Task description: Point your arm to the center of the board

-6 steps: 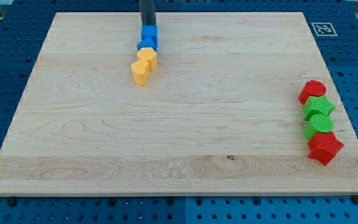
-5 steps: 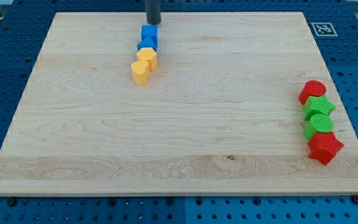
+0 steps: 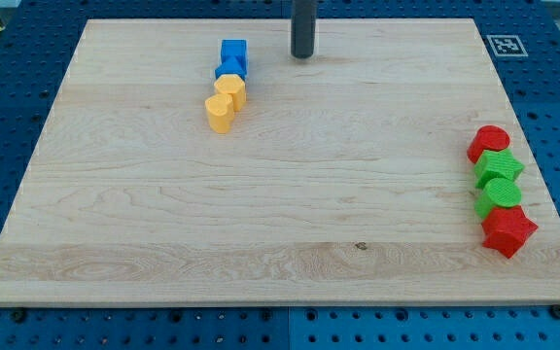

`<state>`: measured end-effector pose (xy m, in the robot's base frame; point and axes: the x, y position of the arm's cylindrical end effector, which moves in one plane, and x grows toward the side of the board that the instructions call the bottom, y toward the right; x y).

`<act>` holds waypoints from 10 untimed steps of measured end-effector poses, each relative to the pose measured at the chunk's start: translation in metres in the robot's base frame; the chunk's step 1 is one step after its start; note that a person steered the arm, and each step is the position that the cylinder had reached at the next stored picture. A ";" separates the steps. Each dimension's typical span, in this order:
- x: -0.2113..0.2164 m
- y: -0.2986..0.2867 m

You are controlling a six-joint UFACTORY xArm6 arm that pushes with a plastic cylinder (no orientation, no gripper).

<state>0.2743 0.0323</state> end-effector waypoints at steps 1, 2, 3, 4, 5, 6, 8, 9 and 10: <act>0.013 0.008; 0.024 0.015; 0.036 0.020; 0.048 0.020; 0.060 0.015; 0.080 0.001; 0.126 -0.025; 0.153 -0.035; 0.166 -0.049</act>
